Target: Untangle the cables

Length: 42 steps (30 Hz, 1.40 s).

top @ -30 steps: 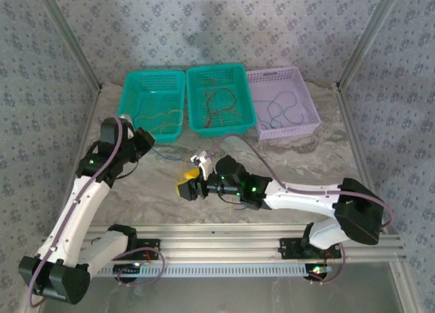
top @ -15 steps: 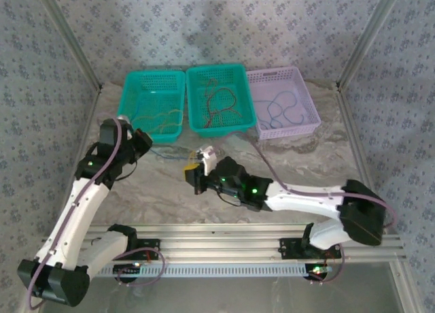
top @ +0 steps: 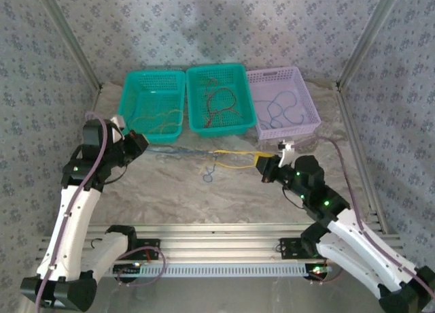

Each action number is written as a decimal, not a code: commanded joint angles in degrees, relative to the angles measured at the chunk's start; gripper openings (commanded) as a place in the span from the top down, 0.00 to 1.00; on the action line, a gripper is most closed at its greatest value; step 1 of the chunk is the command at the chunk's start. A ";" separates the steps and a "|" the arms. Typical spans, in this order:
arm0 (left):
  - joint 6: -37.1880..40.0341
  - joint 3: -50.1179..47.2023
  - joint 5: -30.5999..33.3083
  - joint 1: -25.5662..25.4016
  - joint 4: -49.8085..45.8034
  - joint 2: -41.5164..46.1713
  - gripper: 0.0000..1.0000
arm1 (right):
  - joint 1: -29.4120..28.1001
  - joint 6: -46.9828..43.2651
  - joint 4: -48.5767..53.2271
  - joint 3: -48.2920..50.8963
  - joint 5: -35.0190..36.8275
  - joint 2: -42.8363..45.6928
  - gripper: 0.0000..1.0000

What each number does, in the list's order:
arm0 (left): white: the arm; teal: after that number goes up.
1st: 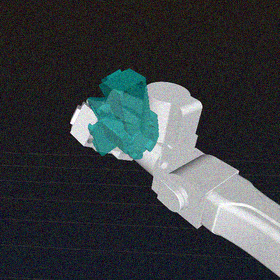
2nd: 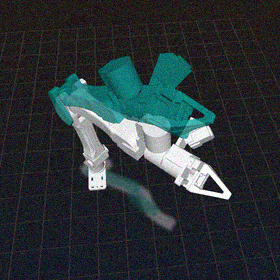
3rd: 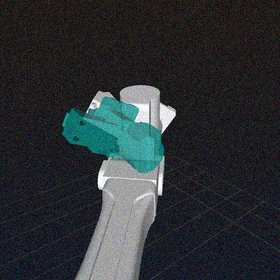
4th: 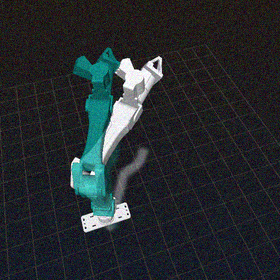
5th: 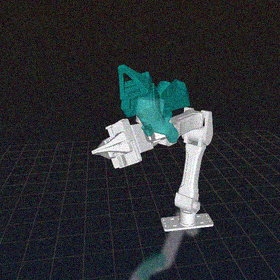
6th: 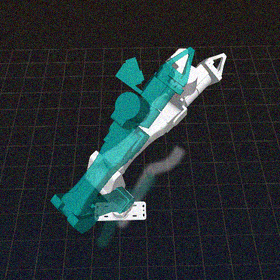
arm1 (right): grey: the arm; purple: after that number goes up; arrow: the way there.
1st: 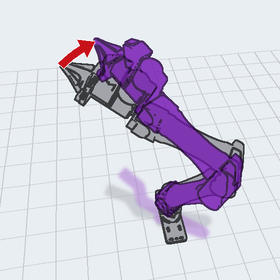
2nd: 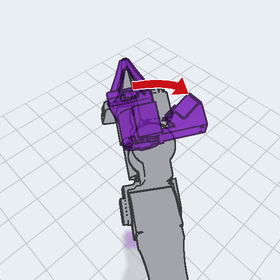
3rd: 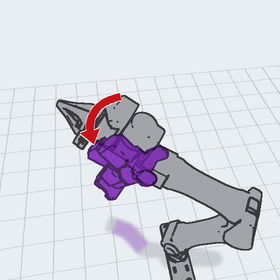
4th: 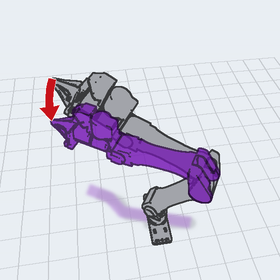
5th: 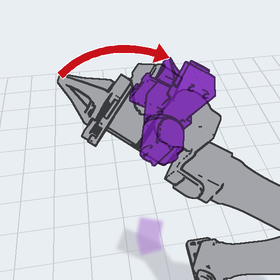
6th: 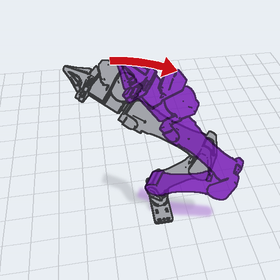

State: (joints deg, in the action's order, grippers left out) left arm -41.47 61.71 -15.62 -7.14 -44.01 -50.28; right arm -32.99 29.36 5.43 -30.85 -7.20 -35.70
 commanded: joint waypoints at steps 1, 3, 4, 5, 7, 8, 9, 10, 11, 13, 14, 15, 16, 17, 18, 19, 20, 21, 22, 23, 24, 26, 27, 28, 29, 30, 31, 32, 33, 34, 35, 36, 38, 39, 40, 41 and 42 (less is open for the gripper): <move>6.21 4.38 13.83 4.90 -4.64 1.74 1.00 | 10.19 2.19 17.54 -2.70 11.77 2.36 1.00; 7.82 5.87 14.84 5.90 -6.42 1.98 1.00 | 15.47 3.39 21.45 -3.71 11.49 3.06 1.00; 8.69 6.65 15.46 5.86 -7.05 2.03 1.00 | 18.56 3.61 21.77 -3.69 9.25 3.39 1.00; 9.09 7.23 15.92 5.91 -7.66 1.95 1.00 | 21.73 4.25 23.21 -4.07 8.10 3.64 1.00; 9.93 7.70 16.10 5.90 -7.90 1.94 1.00 | 27.05 4.30 23.57 -4.21 4.26 3.65 1.00; 10.31 7.84 16.08 5.90 -8.13 1.75 1.00 | 29.66 4.75 24.65 -4.68 3.35 3.55 1.00; 10.55 7.98 16.38 5.85 -8.39 1.64 1.00 | 30.91 4.94 24.84 -4.83 2.85 3.45 1.00; 10.86 8.04 16.38 5.89 -8.46 1.59 1.00 | 31.17 5.17 24.25 -4.67 2.46 3.54 1.00; 11.05 8.21 16.44 5.89 -8.74 1.50 1.00 | 31.27 5.95 24.61 -4.66 3.02 3.45 1.00; 11.45 8.60 16.78 5.89 -8.94 1.50 1.00 | 31.62 6.11 23.82 -4.23 2.34 3.45 1.00; 11.11 8.30 15.71 5.90 -8.47 1.50 1.00 | 31.58 5.66 21.78 -3.96 0.59 3.30 1.00; 10.58 7.87 14.04 5.88 -7.89 1.23 1.00 | 31.26 5.25 19.24 -3.84 -1.13 2.98 1.00; 9.93 7.67 12.15 5.83 -7.69 0.54 1.00 | 30.41 5.25 16.78 -3.42 -4.84 2.25 1.00; 9.43 7.83 11.09 5.88 -7.67 -0.16 1.00 | 29.47 5.26 17.75 -4.22 -4.01 1.31 1.00; 9.42 8.13 10.79 5.90 -7.51 -0.53 1.00 | 28.61 4.80 20.09 -4.93 -1.97 0.65 1.00; 9.96 9.13 11.89 5.90 -8.06 -0.69 1.00 | 28.49 4.58 23.03 -5.39 -0.41 0.38 1.00; 10.94 10.55 14.15 5.88 -8.92 -0.70 1.00 | 29.31 5.44 26.10 -5.62 4.30 1.04 1.00; 11.63 11.63 15.99 5.95 -9.60 -0.63 1.00 | 30.67 5.61 26.64 -5.00 5.25 2.34 1.00; 12.09 12.64 17.10 5.84 -10.08 -0.61 1.00 | 31.77 5.97 26.03 -3.75 4.87 4.28 1.00; 12.42 13.31 17.45 5.88 -10.41 -0.68 1.00 | 31.94 6.89 26.42 -3.26 5.64 5.15 1.00; 12.62 13.69 17.60 5.89 -10.48 -0.77 1.00 | 32.00 8.11 27.17 -3.12 6.28 4.99 1.00; 13.55 14.91 20.06 5.91 -11.43 -1.03 1.00 | 32.99 8.92 28.33 -3.19 8.17 4.76 1.00; 14.31 15.52 21.90 5.87 -11.89 -0.88 1.00 | 33.70 9.12 28.71 -3.69 9.77 5.17 1.00; 14.88 16.04 23.80 5.93 -12.44 -0.64 1.00 | 33.70 9.17 30.29 -4.37 11.55 5.46 1.00; 15.55 16.35 25.43 5.86 -12.81 -0.24 1.00 | 33.70 9.63 31.08 -5.15 12.52 5.31 1.00; 15.90 16.49 26.88 5.88 -13.13 0.17 1.00 | 33.81 9.90 30.78 -5.44 12.37 5.11 1.00; 16.20 16.39 28.43 5.86 -13.58 0.56 1.00 | 34.07 10.28 30.22 -5.66 12.00 4.82 1.00; 16.56 16.20 29.71 5.90 -13.73 0.95 1.00 | 34.35 10.52 29.88 -5.91 11.45 4.41 1.00; 16.69 16.05 30.98 5.83 -14.05 1.29 1.00 | 34.61 10.53 29.91 -6.33 11.38 4.12 1.00; 16.82 15.97 32.80 5.89 -14.51 1.65 1.00 | 34.77 10.71 30.30 -6.85 11.80 3.91 1.00; 17.09 16.00 34.12 5.88 -14.78 2.16 1.00 | 34.92 10.71 30.40 -7.47 11.93 3.74 1.00; 17.28 15.90 34.99 5.88 -14.94 2.64 1.00 | 34.93 10.90 30.60 -7.95 11.97 3.56 1.00; 17.18 14.90 33.95 5.88 -14.13 3.53 1.00 | 35.18 11.50 29.30 -7.76 8.33 3.23 1.00; 16.72 14.34 33.00 5.91 -13.75 3.61 1.00 | 35.19 11.63 26.81 -7.32 6.08 2.91 1.00; 16.23 13.98 31.48 5.87 -13.47 3.48 1.00 | 35.19 11.72 25.48 -7.16 3.69 2.79 1.00; 15.76 13.64 29.67 5.91 -13.06 3.28 1.00 | 35.06 10.80 22.51 -7.08 1.69 2.95 1.00; 15.37 13.55 28.21 5.86 -12.68 3.22 1.00 | 34.90 10.05 20.67 -7.67 -0.55 2.81 1.00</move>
State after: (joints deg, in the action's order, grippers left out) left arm -25.98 76.05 14.35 -1.50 -57.28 -47.13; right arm 1.91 39.62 32.29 -36.64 -1.93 -32.82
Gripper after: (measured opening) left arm 0.047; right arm 0.055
